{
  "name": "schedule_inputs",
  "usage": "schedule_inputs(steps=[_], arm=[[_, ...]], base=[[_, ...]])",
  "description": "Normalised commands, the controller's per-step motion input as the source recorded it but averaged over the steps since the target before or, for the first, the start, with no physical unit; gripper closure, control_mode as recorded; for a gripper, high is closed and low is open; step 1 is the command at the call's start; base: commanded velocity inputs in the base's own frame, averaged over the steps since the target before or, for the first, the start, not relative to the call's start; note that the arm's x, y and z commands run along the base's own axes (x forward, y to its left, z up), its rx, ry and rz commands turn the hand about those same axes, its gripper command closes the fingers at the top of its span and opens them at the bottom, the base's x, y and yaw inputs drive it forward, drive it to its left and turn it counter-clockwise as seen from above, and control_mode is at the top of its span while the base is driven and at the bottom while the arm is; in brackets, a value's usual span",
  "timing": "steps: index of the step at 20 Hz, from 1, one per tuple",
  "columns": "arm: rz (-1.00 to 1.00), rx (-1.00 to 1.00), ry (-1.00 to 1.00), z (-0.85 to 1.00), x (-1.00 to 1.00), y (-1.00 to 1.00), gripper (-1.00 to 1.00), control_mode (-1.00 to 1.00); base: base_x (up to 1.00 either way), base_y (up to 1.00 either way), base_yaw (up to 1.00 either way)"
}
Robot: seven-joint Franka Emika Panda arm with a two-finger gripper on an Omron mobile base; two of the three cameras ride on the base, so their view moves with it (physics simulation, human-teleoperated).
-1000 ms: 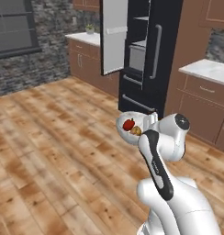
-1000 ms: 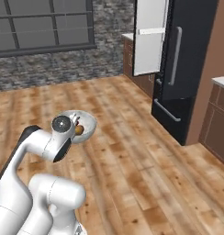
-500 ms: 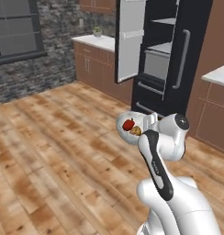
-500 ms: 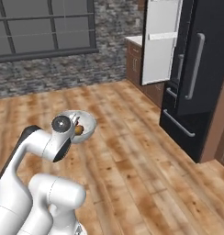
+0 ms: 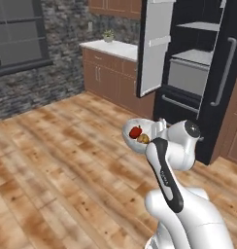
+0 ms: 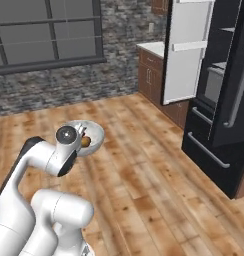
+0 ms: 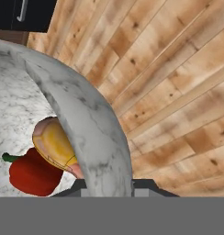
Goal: Pick the chicken drumstick and bell pepper from their plates and place them in the bowl. Then put the bowl in the fridge.
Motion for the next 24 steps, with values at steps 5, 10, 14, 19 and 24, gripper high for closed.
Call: schedule_inputs(steps=[5, 10, 14, 19, 24], arm=[[0.0, 0.0, 0.0, 0.0, 0.0, 0.0, 1.0, 1.0], [0.0, 0.0, 0.0, 0.0, 0.0, 0.0, 1.0, 1.0], [0.0, 0.0, 0.0, 0.0, 0.0, 0.0, 1.0, 1.0], [0.0, 0.0, 0.0, 0.0, 0.0, 0.0, 1.0, 1.0], [0.0, 0.0, 0.0, 0.0, 0.0, 0.0, 1.0, 1.0]], base=[[0.92, 0.29, -0.17], [0.86, 0.32, -0.23], [0.7, 0.35, -0.41], [0.63, 0.35, -0.49], [0.6, 0.35, -0.52]])
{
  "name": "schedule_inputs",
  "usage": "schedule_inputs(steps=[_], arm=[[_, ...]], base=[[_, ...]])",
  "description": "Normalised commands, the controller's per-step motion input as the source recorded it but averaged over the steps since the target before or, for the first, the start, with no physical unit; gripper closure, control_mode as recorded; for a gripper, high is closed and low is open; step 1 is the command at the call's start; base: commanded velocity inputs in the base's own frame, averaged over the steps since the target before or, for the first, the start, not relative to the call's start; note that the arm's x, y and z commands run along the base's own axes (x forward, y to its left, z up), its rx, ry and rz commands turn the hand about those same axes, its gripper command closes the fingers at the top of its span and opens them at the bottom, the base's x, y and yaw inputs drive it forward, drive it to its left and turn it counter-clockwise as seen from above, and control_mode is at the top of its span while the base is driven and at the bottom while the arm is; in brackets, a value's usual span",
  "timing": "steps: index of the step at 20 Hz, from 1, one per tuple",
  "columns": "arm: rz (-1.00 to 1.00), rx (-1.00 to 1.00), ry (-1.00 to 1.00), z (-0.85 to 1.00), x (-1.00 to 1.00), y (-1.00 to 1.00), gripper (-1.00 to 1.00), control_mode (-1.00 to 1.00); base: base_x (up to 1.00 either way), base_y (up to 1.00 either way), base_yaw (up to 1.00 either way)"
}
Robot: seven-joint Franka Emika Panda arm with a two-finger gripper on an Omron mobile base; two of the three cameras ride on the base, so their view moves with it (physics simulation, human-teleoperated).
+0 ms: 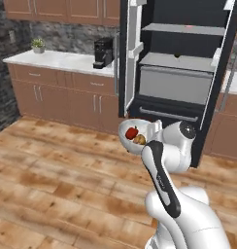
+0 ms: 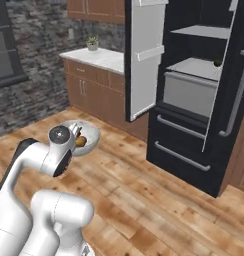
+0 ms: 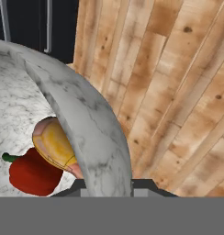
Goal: Pick the chicken drumstick and bell pepper from their plates and place them in the bowl. Then put the bowl in the fridge.
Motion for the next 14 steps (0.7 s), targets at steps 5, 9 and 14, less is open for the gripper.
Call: schedule_inputs(steps=[5, 9, 14], arm=[[0.0, 0.0, 0.0, 0.0, 0.0, 0.0, 1.0, 1.0], [0.0, 0.0, 0.0, 0.0, 0.0, 0.0, 1.0, 1.0], [0.0, 0.0, 0.0, 0.0, 0.0, 0.0, 1.0, 1.0]], base=[[0.57, 0.34, -0.55], [0.54, 0.33, -0.58], [0.56, 0.34, -0.56]])
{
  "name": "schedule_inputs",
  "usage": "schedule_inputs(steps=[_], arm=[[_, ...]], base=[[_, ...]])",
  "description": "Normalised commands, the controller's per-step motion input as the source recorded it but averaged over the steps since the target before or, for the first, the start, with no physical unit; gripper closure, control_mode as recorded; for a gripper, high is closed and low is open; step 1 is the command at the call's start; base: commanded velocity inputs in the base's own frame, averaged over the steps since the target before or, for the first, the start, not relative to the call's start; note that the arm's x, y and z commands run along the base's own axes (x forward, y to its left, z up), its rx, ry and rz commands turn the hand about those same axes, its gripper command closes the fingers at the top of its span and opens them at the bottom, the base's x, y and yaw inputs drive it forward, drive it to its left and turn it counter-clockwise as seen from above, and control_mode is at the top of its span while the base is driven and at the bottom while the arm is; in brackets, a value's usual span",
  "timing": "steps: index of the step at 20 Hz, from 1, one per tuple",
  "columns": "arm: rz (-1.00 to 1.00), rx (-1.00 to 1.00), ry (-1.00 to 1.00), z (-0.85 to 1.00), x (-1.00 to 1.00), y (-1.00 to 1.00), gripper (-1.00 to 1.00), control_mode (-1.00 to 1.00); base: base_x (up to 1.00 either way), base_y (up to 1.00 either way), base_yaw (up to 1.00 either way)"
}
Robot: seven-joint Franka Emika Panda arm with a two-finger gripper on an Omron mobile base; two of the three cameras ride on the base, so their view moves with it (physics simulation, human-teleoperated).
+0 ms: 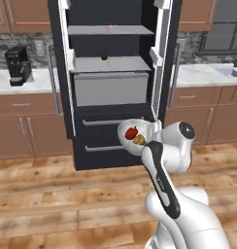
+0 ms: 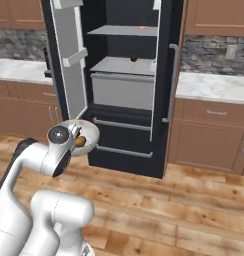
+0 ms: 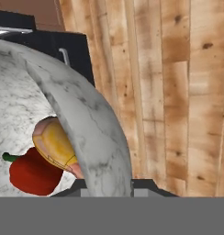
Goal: Pick the chicken drumstick and bell pepper from their plates and place them in the bowl. Then put the bowl in the fridge.
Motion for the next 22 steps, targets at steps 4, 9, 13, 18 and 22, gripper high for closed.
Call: schedule_inputs(steps=[4, 9, 13, 18, 22], arm=[[0.0, 0.0, 0.0, 0.0, 0.0, 0.0, 1.0, 1.0], [0.0, 0.0, 0.0, 0.0, 0.0, 0.0, 1.0, 1.0], [0.0, 0.0, 0.0, 0.0, 0.0, 0.0, 1.0, 1.0], [0.0, 0.0, 0.0, 0.0, 0.0, 0.0, 1.0, 1.0], [0.0, 0.0, 0.0, 0.0, 0.0, 0.0, 1.0, 1.0]], base=[[0.68, 0.39, -0.4], [0.78, 0.4, -0.22], [0.8, 0.48, -0.05], [0.79, 0.48, 0.01], [0.87, 0.21, -0.04]])
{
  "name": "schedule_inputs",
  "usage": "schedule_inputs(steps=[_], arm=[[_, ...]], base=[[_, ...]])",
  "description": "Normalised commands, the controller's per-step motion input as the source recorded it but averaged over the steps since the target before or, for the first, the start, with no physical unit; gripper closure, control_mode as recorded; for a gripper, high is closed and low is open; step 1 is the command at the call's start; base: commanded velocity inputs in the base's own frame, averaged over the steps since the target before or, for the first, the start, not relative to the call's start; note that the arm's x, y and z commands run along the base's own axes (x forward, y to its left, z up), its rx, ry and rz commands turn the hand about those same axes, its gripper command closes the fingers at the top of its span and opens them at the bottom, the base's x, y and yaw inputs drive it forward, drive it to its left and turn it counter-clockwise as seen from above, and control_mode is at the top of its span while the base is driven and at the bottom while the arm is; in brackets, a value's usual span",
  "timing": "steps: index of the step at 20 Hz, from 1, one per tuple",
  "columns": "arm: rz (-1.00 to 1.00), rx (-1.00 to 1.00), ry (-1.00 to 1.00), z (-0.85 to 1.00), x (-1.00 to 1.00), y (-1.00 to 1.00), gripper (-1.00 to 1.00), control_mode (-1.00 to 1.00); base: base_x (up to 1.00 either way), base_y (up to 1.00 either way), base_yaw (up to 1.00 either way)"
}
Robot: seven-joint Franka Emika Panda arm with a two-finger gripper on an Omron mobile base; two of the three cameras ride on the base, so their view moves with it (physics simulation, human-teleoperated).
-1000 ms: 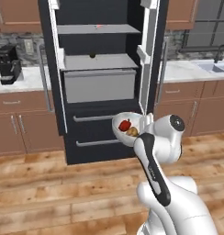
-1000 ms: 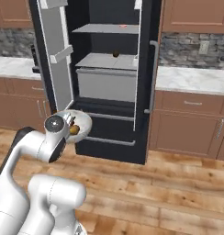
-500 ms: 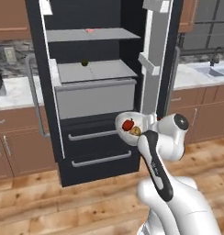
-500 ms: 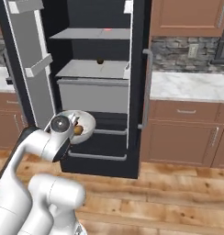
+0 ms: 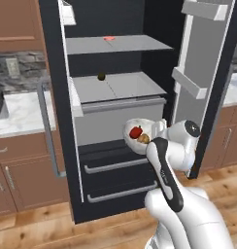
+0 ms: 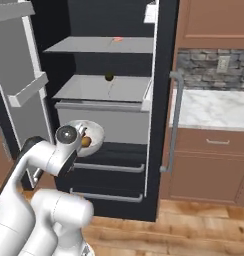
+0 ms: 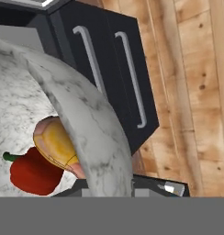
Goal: Pick the chicken drumstick and bell pepper from their plates and place them in the bowl. Then put the bowl in the fridge.
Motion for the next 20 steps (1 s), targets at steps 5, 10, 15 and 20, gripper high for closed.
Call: schedule_inputs(steps=[5, 10, 15, 20], arm=[[0.0, 0.0, 0.0, 0.0, 0.0, 0.0, 1.0, 1.0], [0.0, 0.0, 0.0, 0.0, 0.0, 0.0, 1.0, 1.0], [0.0, 0.0, 0.0, 0.0, 0.0, 0.0, 1.0, 1.0], [0.0, 0.0, 0.0, 0.0, 0.0, 0.0, 1.0, 1.0]], base=[[0.72, 0.09, -0.08], [0.56, 0.2, 0.0], [0.52, 0.02, 0.02], [0.56, 0.02, 0.07]])
